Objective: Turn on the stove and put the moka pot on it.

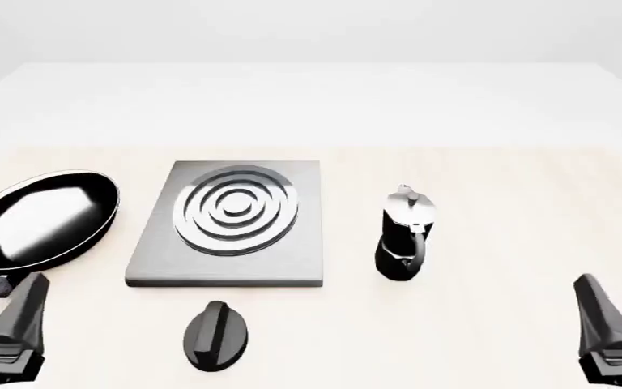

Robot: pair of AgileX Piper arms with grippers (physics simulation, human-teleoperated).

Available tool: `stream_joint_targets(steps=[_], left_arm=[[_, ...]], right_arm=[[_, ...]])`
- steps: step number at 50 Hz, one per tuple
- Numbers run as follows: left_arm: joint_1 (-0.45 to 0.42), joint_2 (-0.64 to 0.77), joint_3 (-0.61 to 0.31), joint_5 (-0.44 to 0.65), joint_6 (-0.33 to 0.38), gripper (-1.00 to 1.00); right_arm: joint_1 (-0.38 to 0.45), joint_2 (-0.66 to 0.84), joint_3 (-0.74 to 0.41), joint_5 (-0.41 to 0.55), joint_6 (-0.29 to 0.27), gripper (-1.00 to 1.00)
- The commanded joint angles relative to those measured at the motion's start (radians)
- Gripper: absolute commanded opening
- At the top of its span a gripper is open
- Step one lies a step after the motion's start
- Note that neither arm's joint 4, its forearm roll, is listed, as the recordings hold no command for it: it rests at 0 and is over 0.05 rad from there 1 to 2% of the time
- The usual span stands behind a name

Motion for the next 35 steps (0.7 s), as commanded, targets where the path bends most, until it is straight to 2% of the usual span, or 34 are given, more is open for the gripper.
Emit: stream_joint_targets(steps=[1, 4, 6, 8, 12, 25, 27, 31, 35], left_arm=[[-0.032, 0.301, -0.002, -0.129, -0.064, 1.00], [-0.032, 0.321, -0.012, -0.109, -0.081, 1.00], [-0.041, 0.277, -0.027, -0.049, -0.072, 1.00], [-0.038, 0.292, -0.035, -0.035, -0.100, 1.00], [-0.063, 0.276, -0.054, 0.033, -0.098, 1.00], [-0.168, 0.277, -0.079, 0.196, -0.051, 1.00], [-0.184, 0.290, -0.077, 0.221, -0.065, 1.00], [-0.190, 0.238, -0.091, 0.310, -0.052, 1.00], [-0.200, 0.228, -0.090, 0.346, -0.044, 1.00]], right_arm=[[0.004, -0.002, 0.002, 0.012, -0.019, 1.00], [0.006, 0.000, 0.001, 0.011, -0.017, 1.00], [0.009, 0.004, 0.001, 0.005, -0.023, 1.00], [0.014, 0.015, -0.002, -0.003, -0.022, 1.00], [0.023, 0.028, -0.005, -0.016, -0.030, 1.00], [0.040, 0.064, 0.002, -0.050, -0.037, 1.00], [0.044, 0.068, 0.004, -0.050, -0.034, 1.00], [0.053, 0.080, 0.004, -0.058, -0.029, 1.00], [0.058, 0.094, 0.004, -0.070, -0.024, 1.00]])
